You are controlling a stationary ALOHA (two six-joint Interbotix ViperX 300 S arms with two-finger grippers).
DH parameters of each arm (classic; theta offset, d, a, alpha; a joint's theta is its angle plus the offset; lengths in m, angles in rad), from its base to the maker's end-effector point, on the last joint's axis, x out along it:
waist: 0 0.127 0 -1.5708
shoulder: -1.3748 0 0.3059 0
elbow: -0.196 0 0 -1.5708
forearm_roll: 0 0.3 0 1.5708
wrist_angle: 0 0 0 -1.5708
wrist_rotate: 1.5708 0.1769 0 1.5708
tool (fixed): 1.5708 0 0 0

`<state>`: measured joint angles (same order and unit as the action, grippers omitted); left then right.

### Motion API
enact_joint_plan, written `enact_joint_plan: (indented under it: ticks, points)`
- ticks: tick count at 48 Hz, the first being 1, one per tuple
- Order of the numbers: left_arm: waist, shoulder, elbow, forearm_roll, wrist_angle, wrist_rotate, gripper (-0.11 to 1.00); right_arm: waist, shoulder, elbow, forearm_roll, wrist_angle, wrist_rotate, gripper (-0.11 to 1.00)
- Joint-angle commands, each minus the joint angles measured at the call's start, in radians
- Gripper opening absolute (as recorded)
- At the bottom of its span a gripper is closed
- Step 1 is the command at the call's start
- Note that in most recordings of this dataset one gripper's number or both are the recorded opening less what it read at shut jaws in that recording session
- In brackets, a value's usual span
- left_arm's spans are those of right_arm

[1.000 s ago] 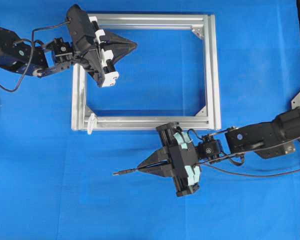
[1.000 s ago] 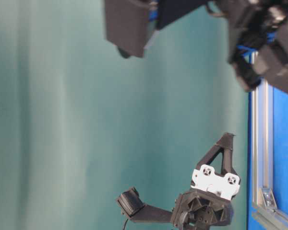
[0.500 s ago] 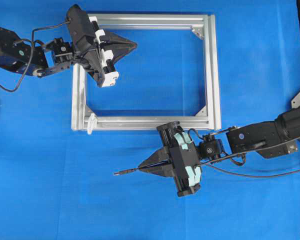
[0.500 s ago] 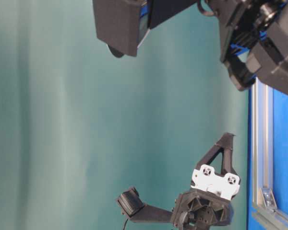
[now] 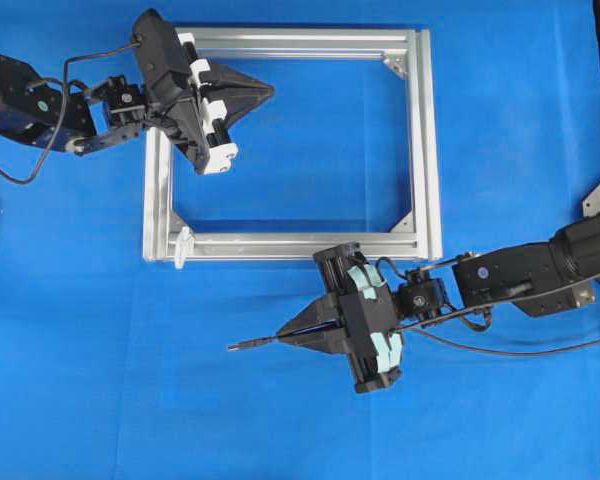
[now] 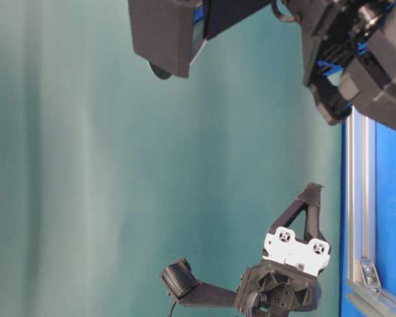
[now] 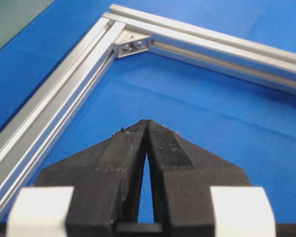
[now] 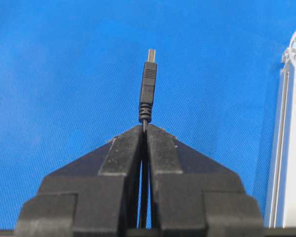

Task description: Insert the wire through the string loop located on the left side.

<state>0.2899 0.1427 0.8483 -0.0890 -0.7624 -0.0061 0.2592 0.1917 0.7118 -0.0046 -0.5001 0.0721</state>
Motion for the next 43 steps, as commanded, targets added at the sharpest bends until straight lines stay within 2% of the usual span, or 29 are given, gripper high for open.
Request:
enact_joint_plan:
  ticks: [1,28,43]
  points:
    - [0.002,-0.032,-0.006,0.003,-0.006,0.0,0.0,-0.002,-0.032,-0.009,0.0,-0.005,-0.002,0.0]
    - [0.002,-0.032,-0.003,0.003,-0.005,-0.002,0.0,-0.008,-0.032,-0.009,0.0,-0.006,-0.002,0.0]
    - [0.002,-0.032,0.0,0.003,-0.005,-0.003,0.0,-0.091,-0.034,-0.009,0.0,0.0,-0.015,0.0]
